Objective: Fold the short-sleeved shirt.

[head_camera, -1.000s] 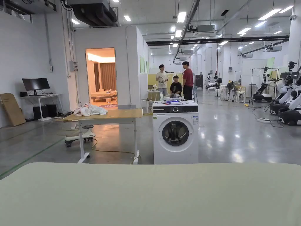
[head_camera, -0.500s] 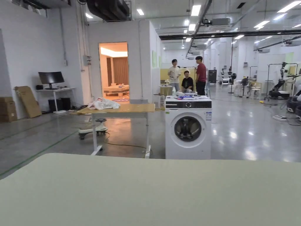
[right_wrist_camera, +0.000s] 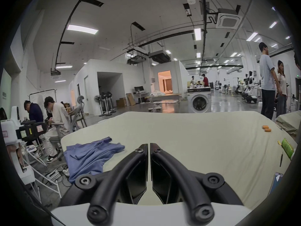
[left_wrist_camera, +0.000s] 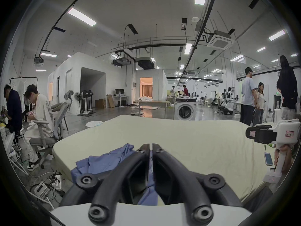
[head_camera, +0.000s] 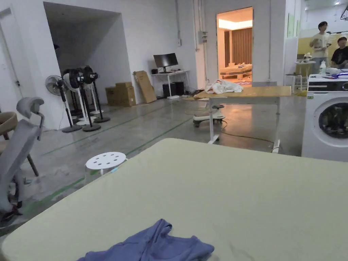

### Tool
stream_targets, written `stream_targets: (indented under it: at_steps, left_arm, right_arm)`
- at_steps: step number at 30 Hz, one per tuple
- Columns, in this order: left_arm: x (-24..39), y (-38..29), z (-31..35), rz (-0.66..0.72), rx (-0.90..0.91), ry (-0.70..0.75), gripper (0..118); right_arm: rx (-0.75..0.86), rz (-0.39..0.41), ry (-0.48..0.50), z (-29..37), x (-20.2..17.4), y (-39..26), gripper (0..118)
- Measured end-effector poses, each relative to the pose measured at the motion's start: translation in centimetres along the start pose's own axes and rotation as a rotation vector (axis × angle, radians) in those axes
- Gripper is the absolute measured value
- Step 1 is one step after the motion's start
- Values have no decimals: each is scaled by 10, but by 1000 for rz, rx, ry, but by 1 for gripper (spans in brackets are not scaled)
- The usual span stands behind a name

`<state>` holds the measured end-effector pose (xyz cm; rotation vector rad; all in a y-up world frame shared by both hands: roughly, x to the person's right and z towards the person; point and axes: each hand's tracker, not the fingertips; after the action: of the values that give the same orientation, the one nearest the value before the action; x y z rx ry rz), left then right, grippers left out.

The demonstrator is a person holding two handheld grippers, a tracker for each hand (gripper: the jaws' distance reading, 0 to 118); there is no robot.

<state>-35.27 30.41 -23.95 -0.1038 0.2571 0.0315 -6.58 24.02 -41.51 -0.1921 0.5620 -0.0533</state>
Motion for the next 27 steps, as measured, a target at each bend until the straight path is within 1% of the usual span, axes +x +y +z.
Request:
stream_targets:
  at_steps: [1, 2, 4, 5, 7, 9, 10, 11, 13, 15, 17, 18, 20, 21, 22, 23, 24, 25, 26, 27]
  left_arm:
    - [-5, -2, -7, 4, -15, 4, 20]
    - [-15, -4, -22, 16, -88, -18, 36]
    - [-38, -9, -53, 108, -135, -33, 72]
    - [-48, -12, -72, 133, -166, -46, 76]
    - [-64, -19, -120, 117, -262, -78, 77]
    - [-62, -36, -176, -13, -366, -71, 78]
    - [-62, -45, -199, -55, -400, -71, 78]
    - [-67, -52, -226, -56, -443, -87, 78]
    - [-82, -60, -272, 12, -511, -101, 77]
    - [-102, -75, -320, 52, -572, -67, 75]
    - [-114, -85, -356, 99, -629, -9, 68]
    - [-120, -90, -376, 142, -704, 7, 65]
    - [-118, -97, -391, 189, -800, -4, 64]
    - [-113, -104, -391, 152, -791, -13, 64]
    - [-103, -107, -386, 73, -767, -5, 64]
    - [-92, -105, -381, 27, -767, -8, 64]
    - [-85, -105, -384, -4, -788, 7, 60]
    - [-83, -103, -385, 1, -791, -2, 52]
    - [-81, -100, -381, -2, -783, -21, 34]
    - [-76, -102, -383, -17, -780, 1, 5]
  right_arm:
    - [-1, 3, 8, -1, -1, -1, 2]
    - [-9, 2, 22, -1, -2, -3, 2]
    - [-35, 3, 52, -3, -1, -8, 2]
    - [-49, 9, 52, -3, 1, -12, 2]
    - [-85, 26, 35, -2, 4, -20, 2]
    - [-116, 22, 6, 2, 11, -28, 2]
    - [-129, 10, -6, 4, 15, -31, 2]
    - [-146, -7, -20, 7, 20, -33, 2]
    - [-167, -34, -50, 14, 30, -38, 2]
    - [-193, -51, -99, 21, 40, -43, 2]
    - [-222, -68, -143, 28, 50, -48, 2]
    - [-237, -85, -169, 30, 55, -52, 2]
    - [-265, -112, -203, 32, 63, -58, 2]
    - [-274, -125, -224, 33, 65, -61, 2]
    - [-284, -132, -237, 33, 67, -63, 2]
    - [-294, -135, -242, 33, 69, -66, 2]
    - [-299, -138, -243, 33, 69, -69, 2]
    - [-302, -143, -245, 34, 69, -71, 2]
    - [-311, -150, -242, 34, 69, -73, 2]
    - [-320, -159, -233, 34, 69, -75, 2]
